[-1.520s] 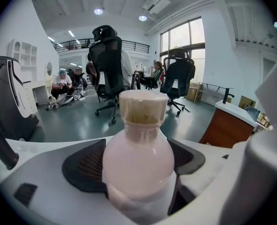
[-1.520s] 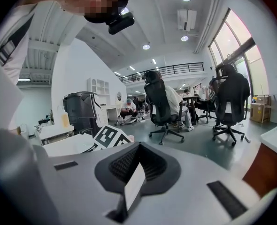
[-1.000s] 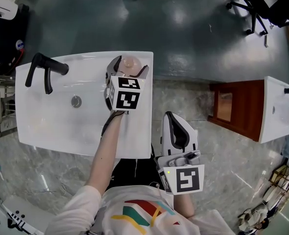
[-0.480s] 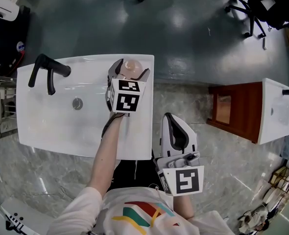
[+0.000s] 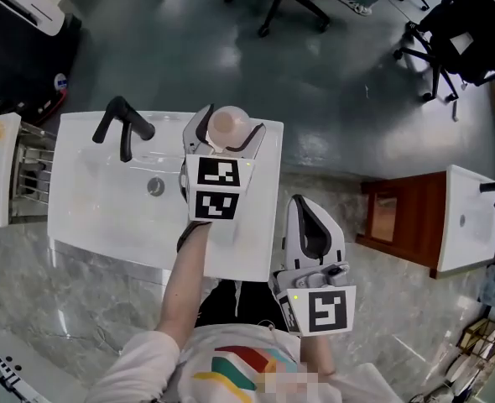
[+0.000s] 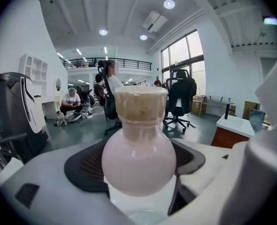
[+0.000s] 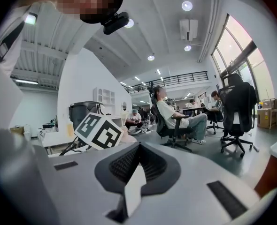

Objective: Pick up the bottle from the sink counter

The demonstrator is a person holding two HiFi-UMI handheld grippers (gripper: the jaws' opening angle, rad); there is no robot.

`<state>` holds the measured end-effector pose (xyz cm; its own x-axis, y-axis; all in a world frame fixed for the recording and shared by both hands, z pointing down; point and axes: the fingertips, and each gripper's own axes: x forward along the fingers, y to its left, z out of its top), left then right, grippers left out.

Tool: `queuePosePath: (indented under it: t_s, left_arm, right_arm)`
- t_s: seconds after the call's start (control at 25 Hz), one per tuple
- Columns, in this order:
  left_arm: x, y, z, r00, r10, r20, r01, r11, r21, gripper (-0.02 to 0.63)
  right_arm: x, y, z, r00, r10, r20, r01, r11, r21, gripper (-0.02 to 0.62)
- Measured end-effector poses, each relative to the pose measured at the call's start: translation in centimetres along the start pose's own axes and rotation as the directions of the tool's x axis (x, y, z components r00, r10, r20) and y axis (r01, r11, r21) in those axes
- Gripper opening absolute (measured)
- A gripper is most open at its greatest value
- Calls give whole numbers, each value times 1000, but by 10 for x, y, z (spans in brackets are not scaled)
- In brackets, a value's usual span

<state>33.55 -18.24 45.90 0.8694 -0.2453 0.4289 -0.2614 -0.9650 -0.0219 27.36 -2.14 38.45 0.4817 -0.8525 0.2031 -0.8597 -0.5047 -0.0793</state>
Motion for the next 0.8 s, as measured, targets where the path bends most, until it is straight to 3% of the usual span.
queuePosePath:
  t_s: [0.4,0.64,0.8]
  left_arm:
    - [-135,49,91,975,137,173,-144,989,27,403]
    - [-227,85,117,926,268,265,-281,960,11,403]
    - [-290,101,115,895,335,293,-342,939,-30,403]
  right_arm:
    - [5,60,77,980,127,152,-115,990,-85,11]
    - [6,119,113,933,280,225,-253,957,-145,11]
    - [2,163,129,894,372,248,-335,925,-178,11]
